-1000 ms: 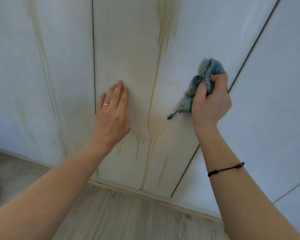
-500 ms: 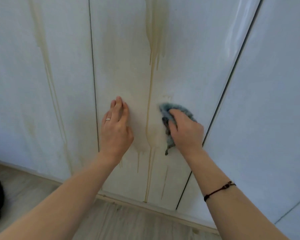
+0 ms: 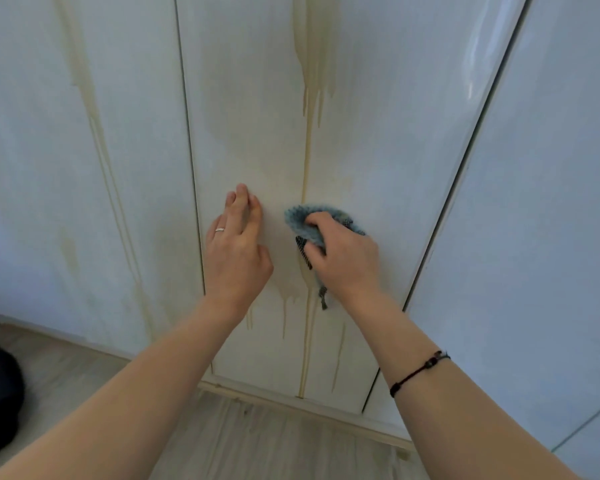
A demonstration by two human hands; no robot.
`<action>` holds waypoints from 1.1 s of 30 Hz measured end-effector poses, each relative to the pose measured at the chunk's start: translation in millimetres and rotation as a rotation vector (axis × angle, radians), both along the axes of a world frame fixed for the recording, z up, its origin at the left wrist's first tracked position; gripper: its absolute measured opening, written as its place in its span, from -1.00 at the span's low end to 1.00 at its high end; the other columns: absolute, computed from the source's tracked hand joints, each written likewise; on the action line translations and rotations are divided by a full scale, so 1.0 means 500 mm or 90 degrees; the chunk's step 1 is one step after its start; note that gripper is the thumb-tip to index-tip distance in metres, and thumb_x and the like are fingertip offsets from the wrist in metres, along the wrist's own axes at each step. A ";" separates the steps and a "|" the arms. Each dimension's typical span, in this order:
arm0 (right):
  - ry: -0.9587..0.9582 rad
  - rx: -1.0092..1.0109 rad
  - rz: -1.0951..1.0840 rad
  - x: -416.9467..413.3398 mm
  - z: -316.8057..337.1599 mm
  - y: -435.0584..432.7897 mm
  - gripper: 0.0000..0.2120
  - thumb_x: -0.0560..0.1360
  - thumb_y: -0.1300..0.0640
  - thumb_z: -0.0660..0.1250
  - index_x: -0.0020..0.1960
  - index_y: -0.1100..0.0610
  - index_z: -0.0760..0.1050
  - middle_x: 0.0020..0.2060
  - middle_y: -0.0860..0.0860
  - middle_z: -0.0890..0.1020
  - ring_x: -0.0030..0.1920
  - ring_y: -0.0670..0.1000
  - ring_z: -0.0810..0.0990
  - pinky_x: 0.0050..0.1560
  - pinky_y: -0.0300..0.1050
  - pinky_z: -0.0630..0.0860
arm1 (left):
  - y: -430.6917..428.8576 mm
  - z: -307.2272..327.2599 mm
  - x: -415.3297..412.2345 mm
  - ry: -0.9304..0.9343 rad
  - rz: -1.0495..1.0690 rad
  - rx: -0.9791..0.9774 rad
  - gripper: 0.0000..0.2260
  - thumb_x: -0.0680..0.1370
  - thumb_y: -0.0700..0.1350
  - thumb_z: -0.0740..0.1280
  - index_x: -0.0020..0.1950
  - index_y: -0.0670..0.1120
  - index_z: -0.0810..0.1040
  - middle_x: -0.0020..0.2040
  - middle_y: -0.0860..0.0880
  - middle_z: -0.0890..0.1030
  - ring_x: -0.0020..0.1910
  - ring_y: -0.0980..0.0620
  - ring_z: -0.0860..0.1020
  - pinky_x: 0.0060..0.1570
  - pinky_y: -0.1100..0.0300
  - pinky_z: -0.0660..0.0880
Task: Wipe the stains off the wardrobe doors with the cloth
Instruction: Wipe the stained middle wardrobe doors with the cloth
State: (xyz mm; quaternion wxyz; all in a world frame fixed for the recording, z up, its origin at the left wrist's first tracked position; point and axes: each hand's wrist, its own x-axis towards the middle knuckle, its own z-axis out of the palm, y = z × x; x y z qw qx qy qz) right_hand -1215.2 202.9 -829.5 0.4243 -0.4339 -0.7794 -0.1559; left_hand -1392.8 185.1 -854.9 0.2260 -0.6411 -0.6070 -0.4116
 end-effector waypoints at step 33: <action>0.213 -0.256 0.050 -0.090 0.110 -0.021 -0.72 0.55 -0.02 0.38 -0.32 0.00 0.56 -0.46 -0.09 0.64 -0.38 -0.14 0.64 -0.19 -0.01 0.63 | 0.018 0.178 0.011 -0.230 -0.158 0.116 -0.63 0.37 0.05 0.54 0.02 -0.07 0.50 0.02 -0.01 0.48 -0.07 -0.02 0.48 -0.11 0.10 0.45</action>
